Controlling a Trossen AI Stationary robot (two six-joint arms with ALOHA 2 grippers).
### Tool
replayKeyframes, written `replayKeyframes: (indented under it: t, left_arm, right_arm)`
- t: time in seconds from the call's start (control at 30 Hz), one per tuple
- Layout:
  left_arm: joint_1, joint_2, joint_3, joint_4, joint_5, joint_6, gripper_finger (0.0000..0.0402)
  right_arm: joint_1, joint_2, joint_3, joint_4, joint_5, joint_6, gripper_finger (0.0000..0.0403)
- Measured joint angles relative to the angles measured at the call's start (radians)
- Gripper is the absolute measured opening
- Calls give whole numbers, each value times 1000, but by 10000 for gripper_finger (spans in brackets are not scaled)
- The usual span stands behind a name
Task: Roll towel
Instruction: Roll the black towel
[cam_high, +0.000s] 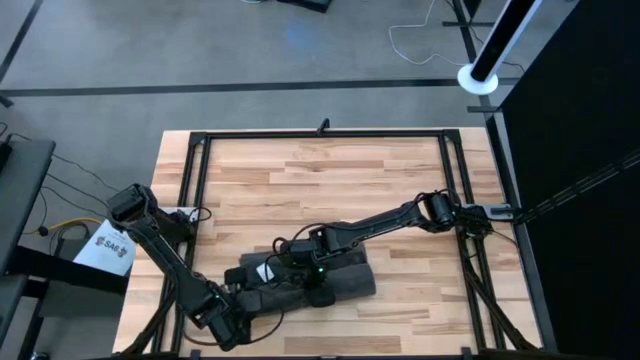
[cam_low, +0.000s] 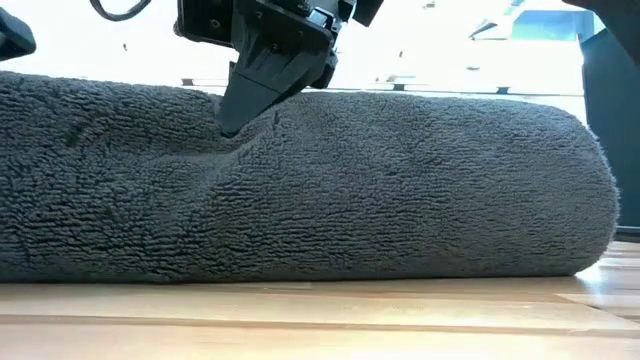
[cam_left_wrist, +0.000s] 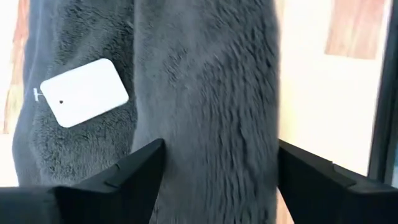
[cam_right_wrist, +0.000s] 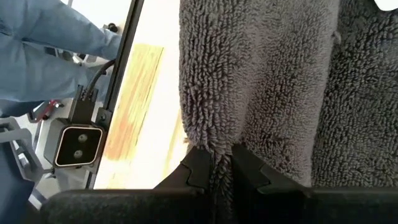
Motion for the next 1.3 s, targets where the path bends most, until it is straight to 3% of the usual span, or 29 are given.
replayKeyframes:
  t: [0.2, 0.37, 0.6, 0.87, 1.13, 1.3]
  left_arm:
    - [0, 0, -21, 3, 23, 15, 130]
    - [0, -57, -21, -26, 31, 86, 20]
    - [6, -178, -61, -38, 19, 146, 17]
    - [7, -306, -299, 200, 79, 81, 17]
    - [86, -457, -445, 256, 94, 77, 17]
    - [122, -505, -539, 350, 190, 67, 17]
  right_arm:
    - [9, 0, 0, 1, -9, 21, 19]
    - [15, 0, 0, 4, -96, 48, 19]
    - [-39, 0, 2, 6, -278, 92, 19]
    - [-109, 3, 1, 3, -282, 93, 19]
    - [-149, 2, -85, 26, -250, 87, 19]
    - [-180, 3, -124, 112, -219, 148, 19]
